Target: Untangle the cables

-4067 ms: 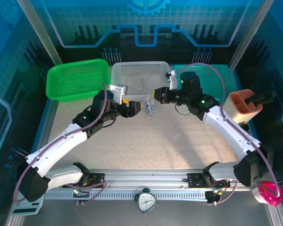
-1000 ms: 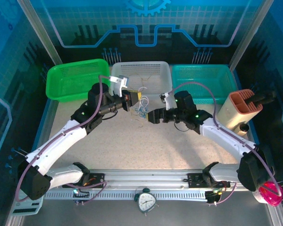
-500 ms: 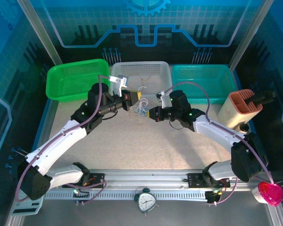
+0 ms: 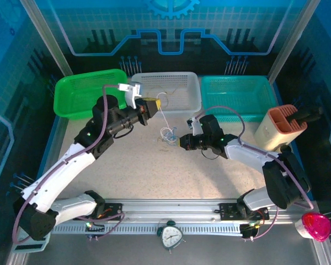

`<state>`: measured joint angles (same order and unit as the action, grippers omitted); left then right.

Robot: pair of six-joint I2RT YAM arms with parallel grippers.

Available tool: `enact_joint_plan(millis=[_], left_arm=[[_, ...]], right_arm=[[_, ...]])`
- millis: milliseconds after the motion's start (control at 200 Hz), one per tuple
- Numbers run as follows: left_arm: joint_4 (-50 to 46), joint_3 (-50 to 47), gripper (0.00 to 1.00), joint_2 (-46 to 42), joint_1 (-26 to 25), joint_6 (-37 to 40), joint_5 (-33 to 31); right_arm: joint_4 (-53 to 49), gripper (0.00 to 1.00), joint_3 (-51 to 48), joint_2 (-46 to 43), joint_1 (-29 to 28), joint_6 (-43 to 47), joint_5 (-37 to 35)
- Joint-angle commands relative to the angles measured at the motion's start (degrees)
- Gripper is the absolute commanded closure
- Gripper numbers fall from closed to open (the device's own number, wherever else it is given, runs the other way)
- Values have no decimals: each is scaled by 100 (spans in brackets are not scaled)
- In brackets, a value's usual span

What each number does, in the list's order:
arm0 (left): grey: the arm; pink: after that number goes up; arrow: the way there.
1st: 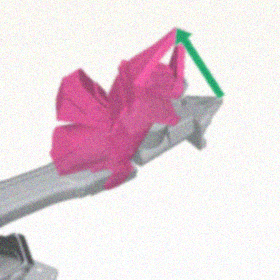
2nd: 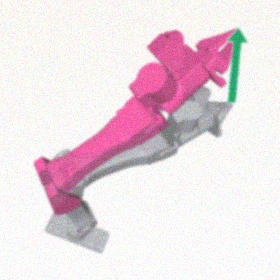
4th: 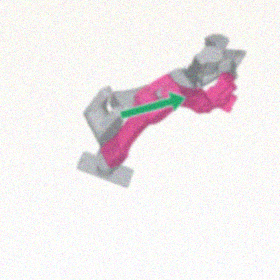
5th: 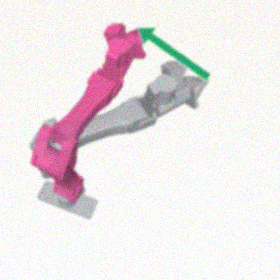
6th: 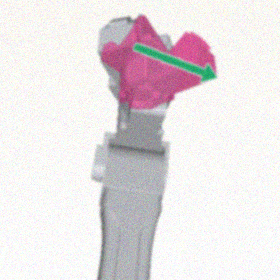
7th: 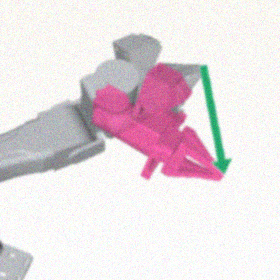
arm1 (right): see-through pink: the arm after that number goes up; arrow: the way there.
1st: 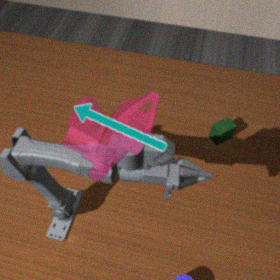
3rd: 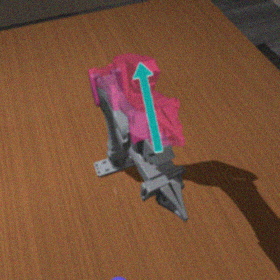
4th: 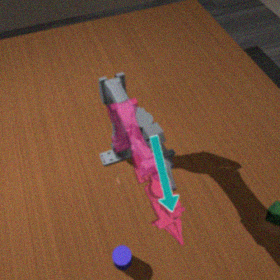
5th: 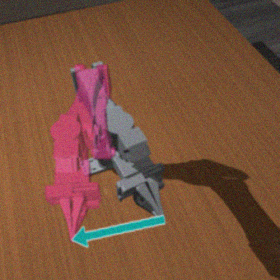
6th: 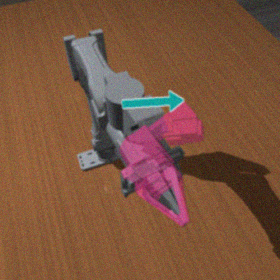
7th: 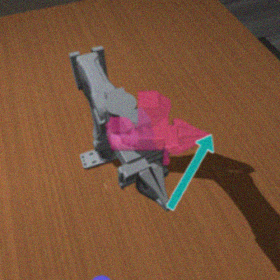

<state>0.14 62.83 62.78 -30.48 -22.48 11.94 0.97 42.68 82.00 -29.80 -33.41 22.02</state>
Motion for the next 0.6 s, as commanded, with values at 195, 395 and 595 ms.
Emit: enact_joint_plan(millis=[195,395,595], left_arm=[[149,470,100,-441,30,296,-407],[121,814,100,-573,27,510,-690],[-1,1215,100,-713,33,850,-1051]], right_arm=[[-114,100,-203,194,94,158,-255],[-158,100,-269,194,117,186,-331],[-193,100,-368,150,175,212,-412]])
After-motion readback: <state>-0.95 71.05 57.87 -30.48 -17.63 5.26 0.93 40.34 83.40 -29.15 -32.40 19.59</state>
